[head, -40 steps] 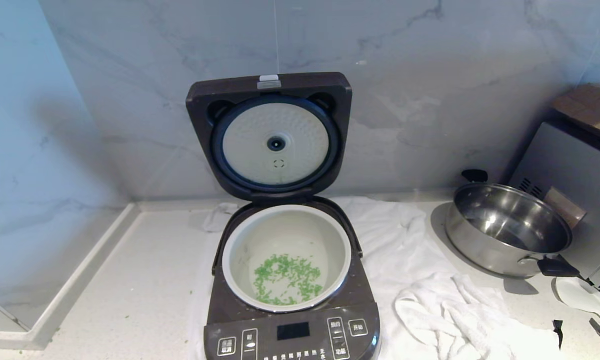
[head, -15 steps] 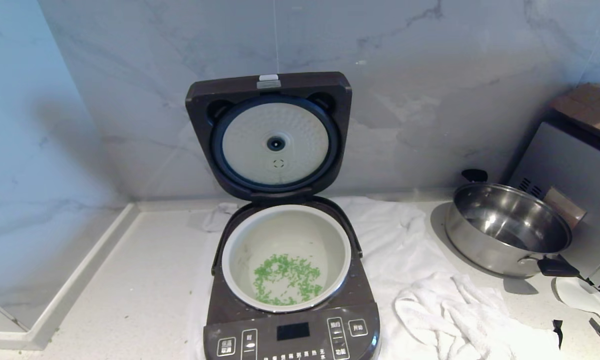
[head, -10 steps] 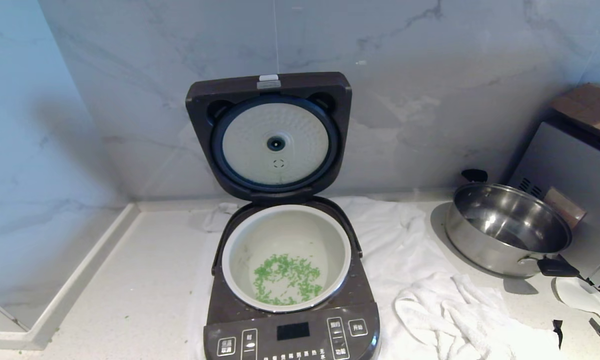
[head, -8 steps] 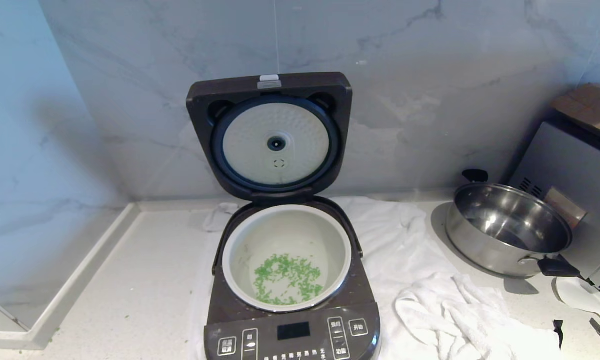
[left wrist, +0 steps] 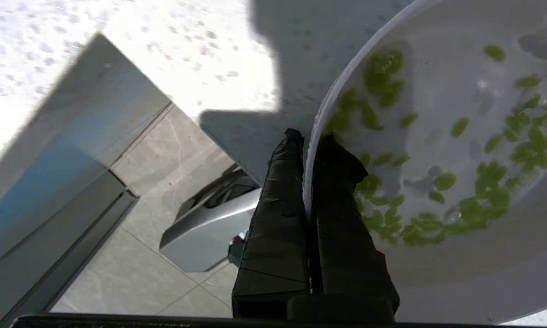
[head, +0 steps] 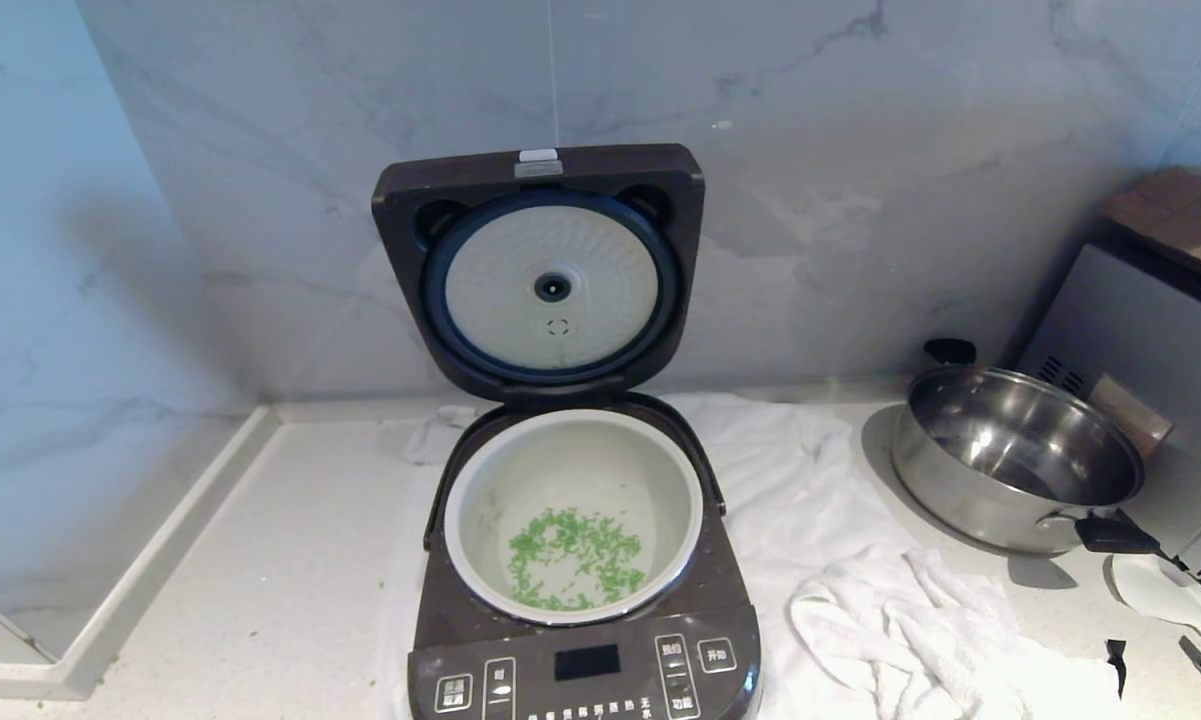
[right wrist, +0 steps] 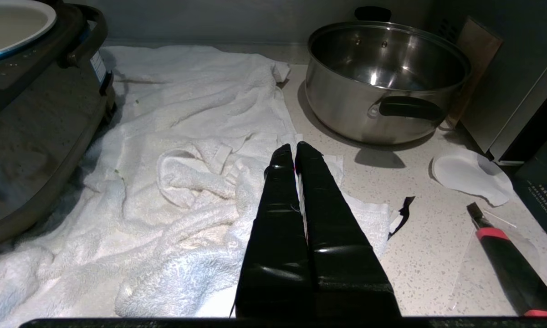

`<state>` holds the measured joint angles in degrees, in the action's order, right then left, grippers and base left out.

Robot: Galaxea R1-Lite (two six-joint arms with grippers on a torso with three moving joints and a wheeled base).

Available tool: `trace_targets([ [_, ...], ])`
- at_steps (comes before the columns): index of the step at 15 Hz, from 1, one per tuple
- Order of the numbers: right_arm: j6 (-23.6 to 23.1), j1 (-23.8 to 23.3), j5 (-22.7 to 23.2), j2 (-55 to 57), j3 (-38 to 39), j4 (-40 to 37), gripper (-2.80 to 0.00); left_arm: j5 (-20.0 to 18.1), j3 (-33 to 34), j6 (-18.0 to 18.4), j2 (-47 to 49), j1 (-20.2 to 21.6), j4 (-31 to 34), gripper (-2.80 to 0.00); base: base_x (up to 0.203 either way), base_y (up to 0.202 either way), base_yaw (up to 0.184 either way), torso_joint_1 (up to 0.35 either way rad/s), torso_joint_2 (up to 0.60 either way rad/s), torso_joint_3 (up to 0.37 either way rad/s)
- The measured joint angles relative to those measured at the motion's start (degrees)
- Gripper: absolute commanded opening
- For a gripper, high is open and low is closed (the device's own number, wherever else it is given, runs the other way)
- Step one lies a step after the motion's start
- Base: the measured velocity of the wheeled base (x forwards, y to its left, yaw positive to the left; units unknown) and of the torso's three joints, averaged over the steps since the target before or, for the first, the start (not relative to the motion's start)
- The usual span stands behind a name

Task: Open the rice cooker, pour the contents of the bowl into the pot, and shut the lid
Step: Pour the water from the bowl into the rice cooker

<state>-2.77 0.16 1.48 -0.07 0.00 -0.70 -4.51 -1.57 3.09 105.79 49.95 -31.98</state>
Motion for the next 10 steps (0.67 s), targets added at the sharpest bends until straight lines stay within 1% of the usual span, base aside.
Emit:
trace_targets([
  [1,0.02,0.00,-0.02,0.00,0.00,-0.01,-2.80,-0.02,0.09,-1.26,-0.23,-1.58,0.00,-2.80,0.000,0.000,0.000,0.000,0.00,0.000],
  [4,0.02,0.00,-0.02,0.00,0.00,-0.01,-2.80,0.05,-0.46,-7.53,-0.12,-8.02,-0.02,-2.80,0.000,0.000,0.000,0.000,0.00,0.000],
  [5,0.02,-0.02,-0.02,0.00,0.00,-0.01,-2.80,0.07,-1.22,-9.07,0.46,-9.50,-0.02,-2.80,0.000,0.000,0.000,0.000,0.00,0.000],
  [8,0.01,-0.02,-0.01,0.00,0.00,-0.01,-2.80,0.09,-2.69,-10.36,2.58,-11.69,-0.11,-2.80,0.000,0.000,0.000,0.000,0.00,0.000],
  [10,0.02,-0.02,0.00,0.00,0.00,0.02,-2.80,0.30,-3.38,-12.37,3.81,-13.46,-0.21,-2.80,0.000,0.000,0.000,0.000,0.00,0.000],
])
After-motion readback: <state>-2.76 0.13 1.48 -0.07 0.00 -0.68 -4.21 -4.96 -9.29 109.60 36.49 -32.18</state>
